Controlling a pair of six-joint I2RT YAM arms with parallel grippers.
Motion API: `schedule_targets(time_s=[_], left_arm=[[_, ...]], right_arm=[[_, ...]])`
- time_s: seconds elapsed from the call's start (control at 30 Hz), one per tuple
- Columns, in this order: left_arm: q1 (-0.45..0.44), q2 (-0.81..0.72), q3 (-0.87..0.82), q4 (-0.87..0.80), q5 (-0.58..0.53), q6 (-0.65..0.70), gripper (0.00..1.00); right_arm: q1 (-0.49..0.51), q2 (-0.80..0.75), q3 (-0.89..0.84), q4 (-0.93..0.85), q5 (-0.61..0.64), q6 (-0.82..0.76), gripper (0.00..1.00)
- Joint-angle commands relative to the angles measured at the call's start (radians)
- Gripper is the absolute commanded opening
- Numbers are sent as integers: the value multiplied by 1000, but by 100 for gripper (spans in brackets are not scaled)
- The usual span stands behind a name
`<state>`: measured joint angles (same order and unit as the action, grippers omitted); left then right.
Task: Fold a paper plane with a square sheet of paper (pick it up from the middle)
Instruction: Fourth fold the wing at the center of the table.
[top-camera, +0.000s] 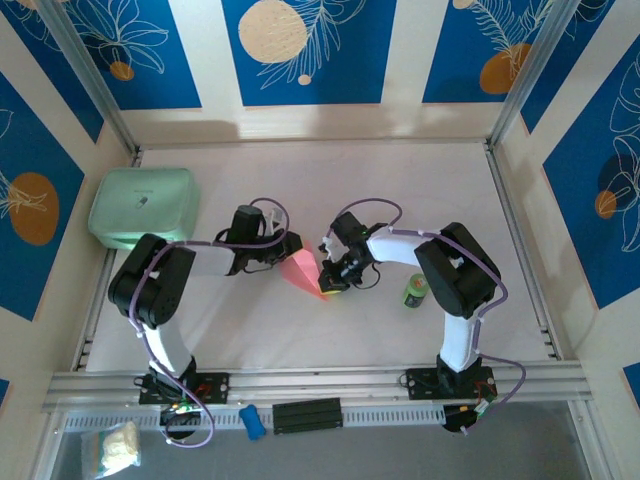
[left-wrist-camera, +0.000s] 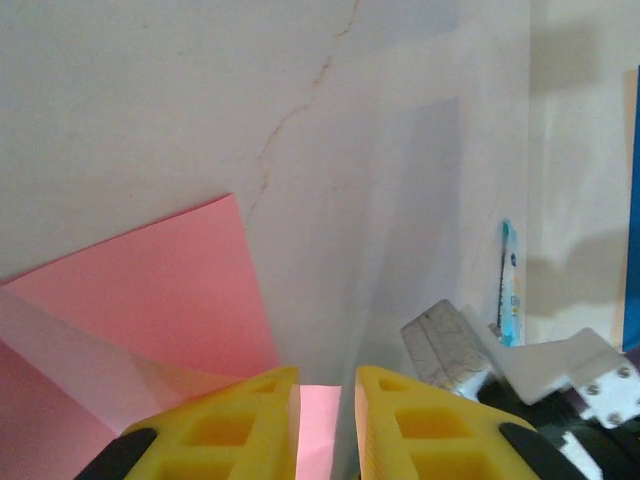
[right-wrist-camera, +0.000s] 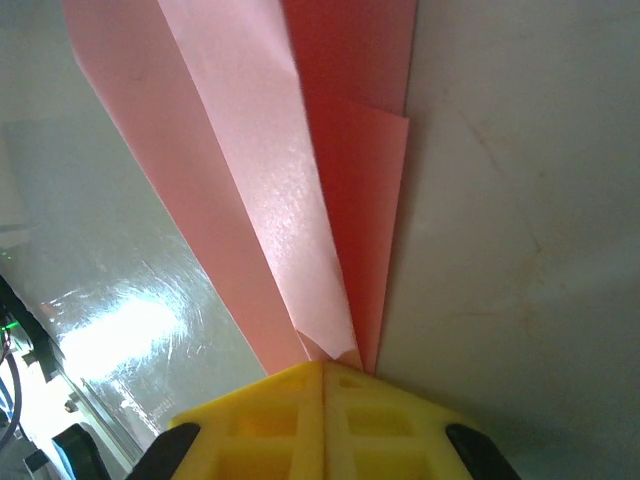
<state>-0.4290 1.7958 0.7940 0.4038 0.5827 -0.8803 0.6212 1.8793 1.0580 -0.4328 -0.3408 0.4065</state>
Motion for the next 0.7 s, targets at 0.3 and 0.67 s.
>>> schedule_targets(time_s=[0.3, 0.67], left_arm=[[-8, 96, 28, 46, -7, 1, 21], [-5, 117, 33, -29, -80, 18, 21]], right_arm=[[-12, -5, -21, -45, -3, -20, 6], [-20, -15, -42, -42, 1, -17, 6]])
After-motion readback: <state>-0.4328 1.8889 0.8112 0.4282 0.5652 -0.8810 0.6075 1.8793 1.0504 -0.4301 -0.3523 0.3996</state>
